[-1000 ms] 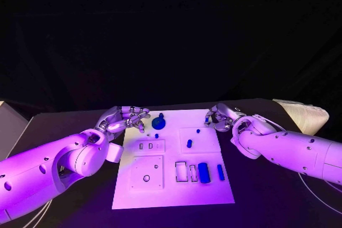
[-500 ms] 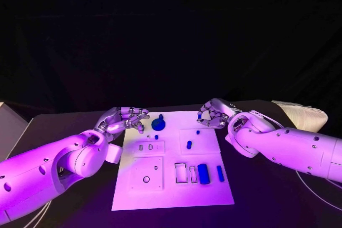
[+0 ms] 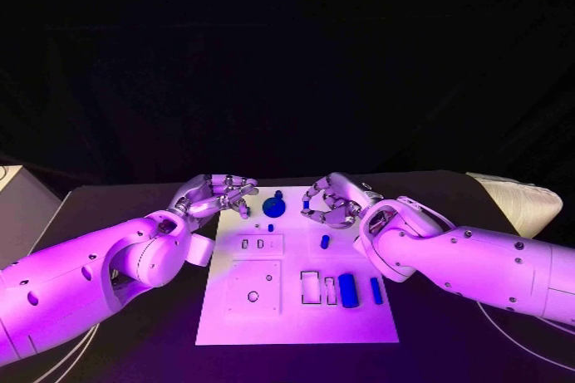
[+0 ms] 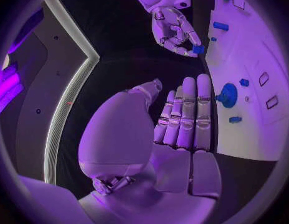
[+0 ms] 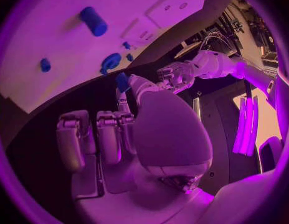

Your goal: Assemble the parts on the task board

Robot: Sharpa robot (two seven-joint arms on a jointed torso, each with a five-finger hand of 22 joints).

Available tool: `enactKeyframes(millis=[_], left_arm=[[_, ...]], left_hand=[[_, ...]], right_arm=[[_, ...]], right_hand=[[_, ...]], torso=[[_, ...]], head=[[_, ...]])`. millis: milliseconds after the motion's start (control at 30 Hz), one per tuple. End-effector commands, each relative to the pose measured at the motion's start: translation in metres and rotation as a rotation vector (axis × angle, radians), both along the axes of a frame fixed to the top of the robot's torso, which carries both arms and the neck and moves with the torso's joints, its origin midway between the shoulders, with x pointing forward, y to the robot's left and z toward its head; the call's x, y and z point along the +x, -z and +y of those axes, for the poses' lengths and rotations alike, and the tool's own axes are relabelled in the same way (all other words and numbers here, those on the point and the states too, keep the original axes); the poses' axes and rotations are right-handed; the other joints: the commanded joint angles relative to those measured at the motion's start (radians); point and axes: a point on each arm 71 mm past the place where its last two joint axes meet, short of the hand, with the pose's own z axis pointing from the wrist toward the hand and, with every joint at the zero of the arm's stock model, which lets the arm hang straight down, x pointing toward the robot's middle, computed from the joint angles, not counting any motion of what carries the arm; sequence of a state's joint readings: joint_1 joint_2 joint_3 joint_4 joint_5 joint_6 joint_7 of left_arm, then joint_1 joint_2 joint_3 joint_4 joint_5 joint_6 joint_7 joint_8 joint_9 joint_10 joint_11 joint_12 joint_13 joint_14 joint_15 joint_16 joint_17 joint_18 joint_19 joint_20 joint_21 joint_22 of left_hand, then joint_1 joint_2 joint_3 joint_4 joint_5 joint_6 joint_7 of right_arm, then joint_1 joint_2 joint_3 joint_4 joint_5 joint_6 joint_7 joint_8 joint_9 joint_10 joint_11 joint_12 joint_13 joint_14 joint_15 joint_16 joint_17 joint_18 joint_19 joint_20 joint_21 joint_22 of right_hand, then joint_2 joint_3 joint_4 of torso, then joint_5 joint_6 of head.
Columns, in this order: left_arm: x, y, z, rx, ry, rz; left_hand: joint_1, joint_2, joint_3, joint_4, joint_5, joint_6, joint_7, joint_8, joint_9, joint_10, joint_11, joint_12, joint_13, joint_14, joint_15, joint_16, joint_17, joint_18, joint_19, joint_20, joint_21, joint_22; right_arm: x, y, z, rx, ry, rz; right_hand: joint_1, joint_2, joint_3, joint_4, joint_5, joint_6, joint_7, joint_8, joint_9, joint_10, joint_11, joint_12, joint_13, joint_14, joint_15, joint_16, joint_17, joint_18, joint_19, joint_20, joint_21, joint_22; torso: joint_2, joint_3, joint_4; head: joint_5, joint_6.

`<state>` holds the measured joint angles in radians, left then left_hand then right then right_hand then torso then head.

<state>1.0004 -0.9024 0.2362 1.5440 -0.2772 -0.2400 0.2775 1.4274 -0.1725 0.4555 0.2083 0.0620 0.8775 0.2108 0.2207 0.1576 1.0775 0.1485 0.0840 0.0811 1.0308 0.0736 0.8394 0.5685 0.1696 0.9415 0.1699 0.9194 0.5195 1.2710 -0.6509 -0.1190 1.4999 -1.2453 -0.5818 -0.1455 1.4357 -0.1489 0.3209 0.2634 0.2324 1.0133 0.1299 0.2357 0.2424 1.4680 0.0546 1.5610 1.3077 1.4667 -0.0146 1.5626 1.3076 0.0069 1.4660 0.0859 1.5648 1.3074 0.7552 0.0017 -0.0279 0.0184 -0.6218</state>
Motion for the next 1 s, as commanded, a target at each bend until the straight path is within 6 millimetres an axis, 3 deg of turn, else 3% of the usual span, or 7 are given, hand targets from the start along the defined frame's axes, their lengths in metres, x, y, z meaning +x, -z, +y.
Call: enactKeyframes(millis=[33, 200, 400, 667, 833, 1000], left_arm=[[0.001, 0.0, -0.002, -0.009, 0.01, -0.005], [0.002, 0.001, -0.001, -0.01, 0.007, -0.003], [0.002, 0.001, 0.0, -0.008, 0.002, -0.001], [0.004, 0.002, 0.0, -0.009, -0.002, -0.001], [0.004, 0.003, 0.0, -0.01, -0.004, -0.001], [0.004, 0.003, 0.0, -0.01, -0.005, -0.001]], left_hand=[[-0.009, 0.003, 0.006, -0.002, -0.004, -0.006, 0.002, -0.004, 0.001, -0.007, 0.0, -0.003, -0.002, -0.007, 0.0, 0.004, -0.002, 0.014, -0.007, -0.002, 0.005, 0.001], [-0.009, 0.004, 0.007, -0.002, -0.004, -0.005, 0.002, -0.003, 0.002, -0.006, -0.001, -0.002, -0.001, -0.006, 0.0, 0.004, -0.002, 0.014, -0.007, -0.002, 0.006, 0.002], [-0.009, 0.004, 0.007, -0.002, -0.004, -0.005, 0.002, -0.003, 0.002, -0.006, -0.001, -0.002, -0.001, -0.006, 0.0, 0.004, -0.002, 0.014, -0.007, -0.002, 0.006, 0.002], [-0.009, 0.004, 0.007, -0.002, -0.004, -0.005, 0.002, -0.003, 0.002, -0.006, -0.001, -0.002, -0.001, -0.006, 0.0, 0.004, -0.002, 0.014, -0.007, -0.002, 0.006, 0.002], [-0.009, 0.004, 0.007, -0.002, -0.004, -0.005, 0.002, -0.003, 0.002, -0.006, -0.001, -0.002, -0.001, -0.006, 0.0, 0.004, -0.002, 0.014, -0.007, -0.002, 0.006, 0.002], [-0.009, 0.004, 0.007, -0.002, -0.004, -0.005, 0.002, -0.003, 0.002, -0.006, -0.001, -0.002, -0.001, -0.006, 0.0, 0.004, -0.002, 0.014, -0.007, -0.002, 0.006, 0.002]], right_arm=[[-0.006, 0.002, 0.016, 0.064, -0.043, -0.02], [-0.012, 0.012, 0.038, 0.076, -0.075, -0.003], [-0.011, 0.022, 0.054, 0.071, -0.078, 0.017], [-0.01, 0.04, 0.063, 0.061, -0.063, 0.054], [-0.011, 0.049, 0.067, 0.049, -0.057, 0.062], [-0.011, 0.056, 0.069, 0.031, -0.054, 0.052]], right_hand=[[-0.004, -0.006, 0.008, 0.0, 0.007, -0.001, -0.001, 0.004, 0.0, 0.088, -0.005, -0.003, 0.247, 0.099, -0.008, 0.003, 0.241, -0.007, 0.105, -0.003, 0.006, 0.263], [-0.004, -0.007, 0.009, -0.001, 0.009, -0.003, 0.0, 0.004, 0.0, 0.087, -0.005, -0.003, 0.246, 0.099, -0.007, 0.002, 0.24, -0.007, 0.105, -0.003, 0.006, 0.263], [-0.004, -0.008, 0.01, -0.002, 0.01, -0.006, 0.001, 0.004, 0.0, 0.086, -0.004, -0.004, 0.246, 0.099, -0.007, 0.002, 0.24, -0.007, 0.105, -0.003, 0.006, 0.263], [-0.004, -0.01, 0.011, -0.003, 0.01, -0.007, 0.001, 0.004, 0.0, 0.087, -0.004, -0.004, 0.246, 0.099, -0.006, 0.002, 0.239, -0.007, 0.105, -0.002, 0.006, 0.263], [-0.004, -0.01, 0.011, -0.004, 0.011, -0.007, 0.001, 0.004, 0.0, 0.087, -0.004, -0.004, 0.246, 0.099, -0.006, 0.003, 0.241, -0.007, 0.105, -0.002, 0.006, 0.263], [-0.003, -0.01, 0.012, -0.004, 0.011, -0.007, 0.001, 0.004, 0.0, 0.087, -0.003, -0.004, 0.246, 0.099, -0.006, 0.002, 0.24, -0.007, 0.105, -0.002, 0.006, 0.263]], torso=[[-0.007, -0.0021, 0.0018], [-0.009, -0.0036, 0.0043], [-0.009, -0.0066, 0.0045], [-0.005, -0.0056, 0.0022], [-0.003, -0.0081, 0.0041], [-0.003, -0.007, 0.0056]], head=[[0.009, -0.007], [0.016, -0.014], [0.018, -0.013], [0.027, -0.019], [0.03, -0.024], [0.035, -0.03]])
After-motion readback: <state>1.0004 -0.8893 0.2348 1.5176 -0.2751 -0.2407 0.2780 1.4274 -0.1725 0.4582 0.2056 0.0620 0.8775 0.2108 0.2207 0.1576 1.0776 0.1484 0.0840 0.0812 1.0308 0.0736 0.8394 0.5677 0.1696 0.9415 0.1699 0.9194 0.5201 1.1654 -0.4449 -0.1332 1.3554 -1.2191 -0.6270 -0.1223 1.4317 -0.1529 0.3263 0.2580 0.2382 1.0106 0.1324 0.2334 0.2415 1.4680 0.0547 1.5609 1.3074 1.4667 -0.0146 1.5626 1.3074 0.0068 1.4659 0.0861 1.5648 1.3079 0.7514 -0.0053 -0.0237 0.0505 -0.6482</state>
